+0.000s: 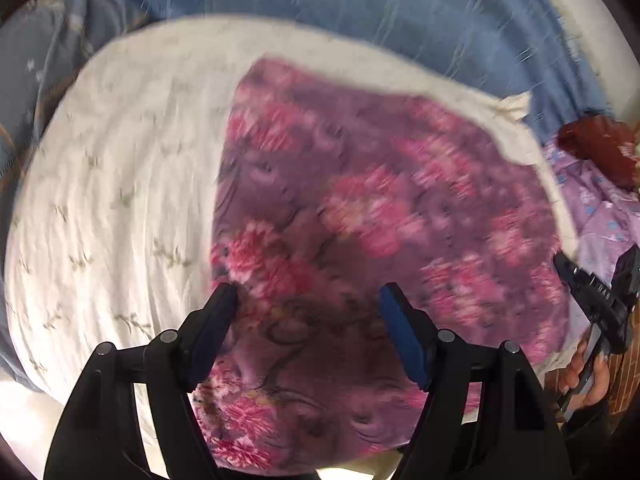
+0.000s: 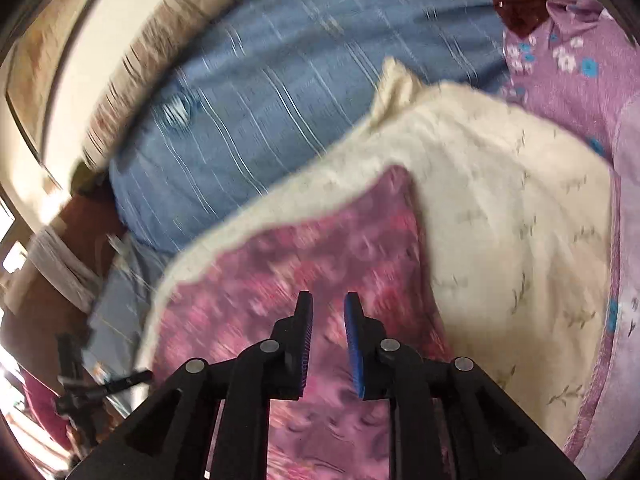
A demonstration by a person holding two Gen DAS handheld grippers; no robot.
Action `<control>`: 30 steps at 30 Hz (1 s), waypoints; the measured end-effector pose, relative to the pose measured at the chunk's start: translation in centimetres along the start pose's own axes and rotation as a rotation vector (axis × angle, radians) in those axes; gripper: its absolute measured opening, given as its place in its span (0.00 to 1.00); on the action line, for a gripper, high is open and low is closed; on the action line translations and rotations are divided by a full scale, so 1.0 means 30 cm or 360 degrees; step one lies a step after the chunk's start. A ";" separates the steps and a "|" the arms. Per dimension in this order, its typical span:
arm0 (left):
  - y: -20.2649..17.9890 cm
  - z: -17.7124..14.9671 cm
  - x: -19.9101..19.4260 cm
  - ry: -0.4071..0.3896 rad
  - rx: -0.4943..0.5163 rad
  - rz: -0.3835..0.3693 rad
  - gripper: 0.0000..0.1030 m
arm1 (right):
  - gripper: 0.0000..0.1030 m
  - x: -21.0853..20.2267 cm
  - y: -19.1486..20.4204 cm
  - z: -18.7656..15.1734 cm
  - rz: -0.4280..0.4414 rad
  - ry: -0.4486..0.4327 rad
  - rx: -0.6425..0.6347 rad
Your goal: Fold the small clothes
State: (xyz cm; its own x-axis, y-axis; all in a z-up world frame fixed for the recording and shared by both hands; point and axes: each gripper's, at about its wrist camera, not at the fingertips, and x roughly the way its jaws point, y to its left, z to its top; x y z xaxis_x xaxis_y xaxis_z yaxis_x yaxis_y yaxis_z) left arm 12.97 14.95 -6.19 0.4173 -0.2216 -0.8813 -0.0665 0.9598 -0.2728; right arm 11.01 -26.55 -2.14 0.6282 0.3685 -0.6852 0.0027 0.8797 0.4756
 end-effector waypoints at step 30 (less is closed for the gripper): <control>-0.047 -0.051 0.049 0.0006 0.0045 0.0117 1.00 | 1.00 0.021 0.195 -0.212 0.0003 0.0236 -0.0059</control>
State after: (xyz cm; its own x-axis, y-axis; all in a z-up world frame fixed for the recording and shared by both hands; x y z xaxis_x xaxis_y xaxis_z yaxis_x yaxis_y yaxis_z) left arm 12.30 13.02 -7.69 0.4090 -0.1507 -0.9000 -0.0715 0.9779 -0.1962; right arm 6.49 -19.26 -3.32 0.5061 0.4084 -0.7596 -0.0291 0.8883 0.4583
